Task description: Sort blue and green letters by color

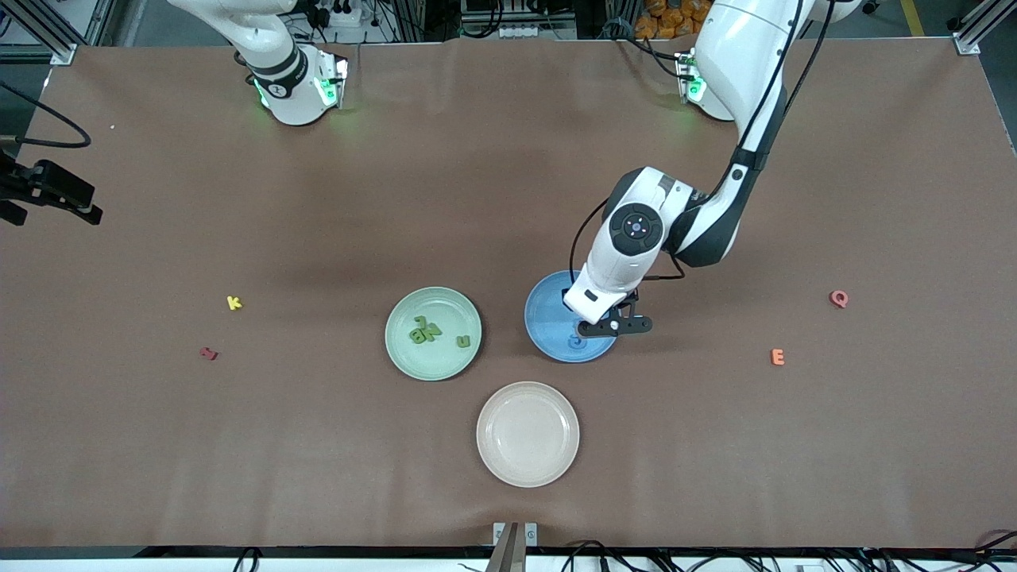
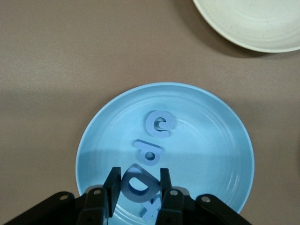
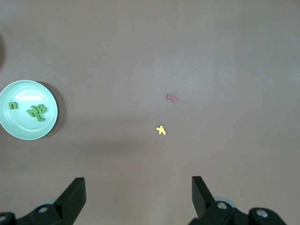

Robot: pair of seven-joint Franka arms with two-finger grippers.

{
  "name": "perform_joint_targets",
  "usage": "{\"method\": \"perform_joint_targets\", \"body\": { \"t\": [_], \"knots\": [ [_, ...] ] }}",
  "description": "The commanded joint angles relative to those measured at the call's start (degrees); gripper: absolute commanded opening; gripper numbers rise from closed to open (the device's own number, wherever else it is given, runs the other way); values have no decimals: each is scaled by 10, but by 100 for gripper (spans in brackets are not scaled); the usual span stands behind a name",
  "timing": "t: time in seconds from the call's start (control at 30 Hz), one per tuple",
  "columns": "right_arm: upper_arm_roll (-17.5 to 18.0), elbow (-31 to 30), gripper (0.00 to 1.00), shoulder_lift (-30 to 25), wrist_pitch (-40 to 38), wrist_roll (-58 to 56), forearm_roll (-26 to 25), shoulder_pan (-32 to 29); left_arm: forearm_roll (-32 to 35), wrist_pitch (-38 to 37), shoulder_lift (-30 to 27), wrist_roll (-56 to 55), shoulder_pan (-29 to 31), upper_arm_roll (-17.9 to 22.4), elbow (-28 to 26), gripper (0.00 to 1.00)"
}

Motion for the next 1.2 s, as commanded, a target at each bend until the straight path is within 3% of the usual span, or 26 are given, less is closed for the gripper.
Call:
{"method": "perform_joint_targets", "body": {
  "t": [0.0, 0.17, 0.3, 0.37, 0.5, 1.17],
  "knots": [
    [5, -4, 100, -7, -3, 6, -6, -4, -1, 5, 10, -3, -7, 5, 13, 0],
    [5, -4, 100, -7, -3, 6, -6, -5, -1, 5, 10, -2, -7, 5, 13, 2],
    [5, -4, 100, -7, -3, 6, -6, -5, -1, 5, 10, -1, -7, 6, 13, 33],
    [5, -4, 100, -7, -3, 6, -6, -5, 2, 5, 10, 0, -7, 5, 13, 61],
    [5, -4, 100, -7, -3, 6, -6, -5, 8, 6, 10, 1, -7, 5, 13, 72],
    [5, -5, 100, -7, -3, 4, -6, -5, 8, 6, 4, 2, -3, 5, 13, 77]
  ]
}}
